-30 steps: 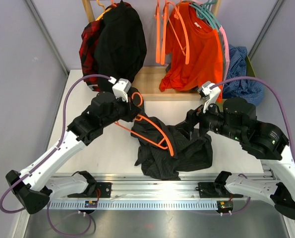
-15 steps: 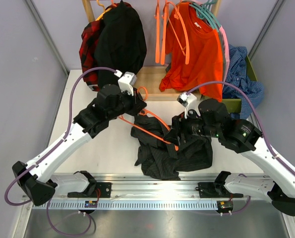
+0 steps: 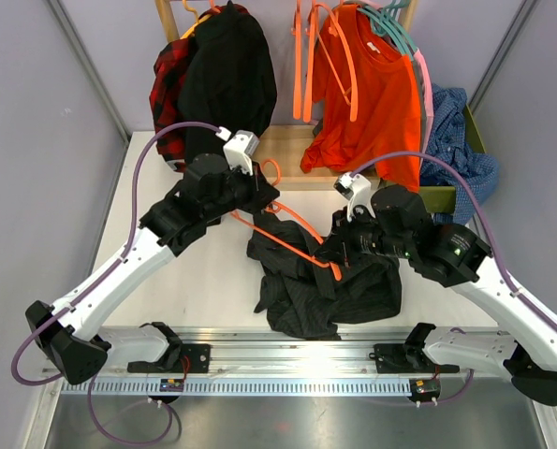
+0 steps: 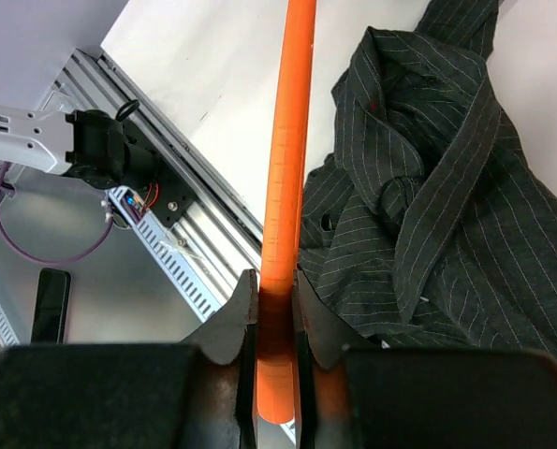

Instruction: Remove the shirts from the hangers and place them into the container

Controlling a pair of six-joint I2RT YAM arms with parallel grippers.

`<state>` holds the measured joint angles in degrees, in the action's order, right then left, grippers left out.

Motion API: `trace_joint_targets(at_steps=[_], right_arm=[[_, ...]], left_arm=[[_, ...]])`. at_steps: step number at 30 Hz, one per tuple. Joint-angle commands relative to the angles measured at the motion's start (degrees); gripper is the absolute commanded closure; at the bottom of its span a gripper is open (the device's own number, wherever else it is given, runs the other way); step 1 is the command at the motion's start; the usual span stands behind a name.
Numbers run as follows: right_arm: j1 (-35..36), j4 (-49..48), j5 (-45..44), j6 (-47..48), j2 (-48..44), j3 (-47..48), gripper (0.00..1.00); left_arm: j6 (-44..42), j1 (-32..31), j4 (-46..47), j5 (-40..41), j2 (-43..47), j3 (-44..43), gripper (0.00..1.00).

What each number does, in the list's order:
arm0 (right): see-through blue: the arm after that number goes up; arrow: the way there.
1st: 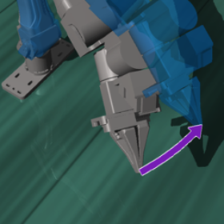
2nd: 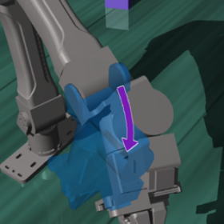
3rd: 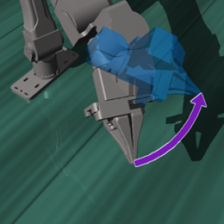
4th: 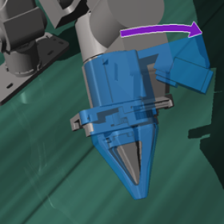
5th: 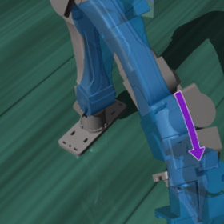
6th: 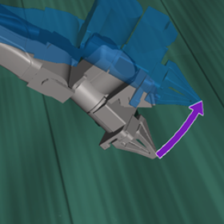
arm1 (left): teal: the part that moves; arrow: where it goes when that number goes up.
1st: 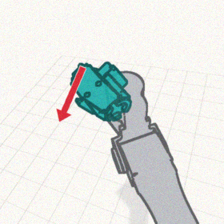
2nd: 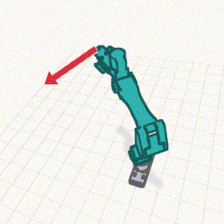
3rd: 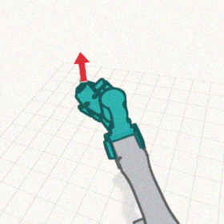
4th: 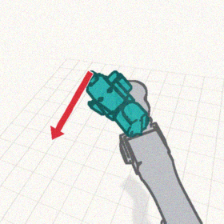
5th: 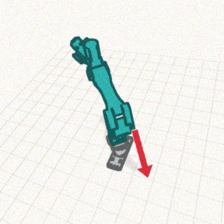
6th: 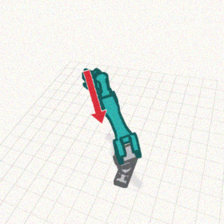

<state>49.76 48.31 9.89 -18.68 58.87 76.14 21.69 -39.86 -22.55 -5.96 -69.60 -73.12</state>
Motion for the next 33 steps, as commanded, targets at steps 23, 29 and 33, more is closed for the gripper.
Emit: trace_joint_targets(at_steps=[23,29,33], right_arm=[[0.5,1.3,-17.9,8.9,-4.3,12.4,1.0],[0.5,0.0,-20.9,10.8,-5.9,17.3,1.0],[0.5,-2.3,-22.5,12.9,-9.9,19.0,1.0]], left_arm=[[4.5,-0.6,0.8,0.1,24.2,5.9,0.01],[6.1,-0.6,-3.6,2.4,30.0,9.9,0.01],[7.0,-0.6,-4.3,2.7,32.1,12.1,0.01]])
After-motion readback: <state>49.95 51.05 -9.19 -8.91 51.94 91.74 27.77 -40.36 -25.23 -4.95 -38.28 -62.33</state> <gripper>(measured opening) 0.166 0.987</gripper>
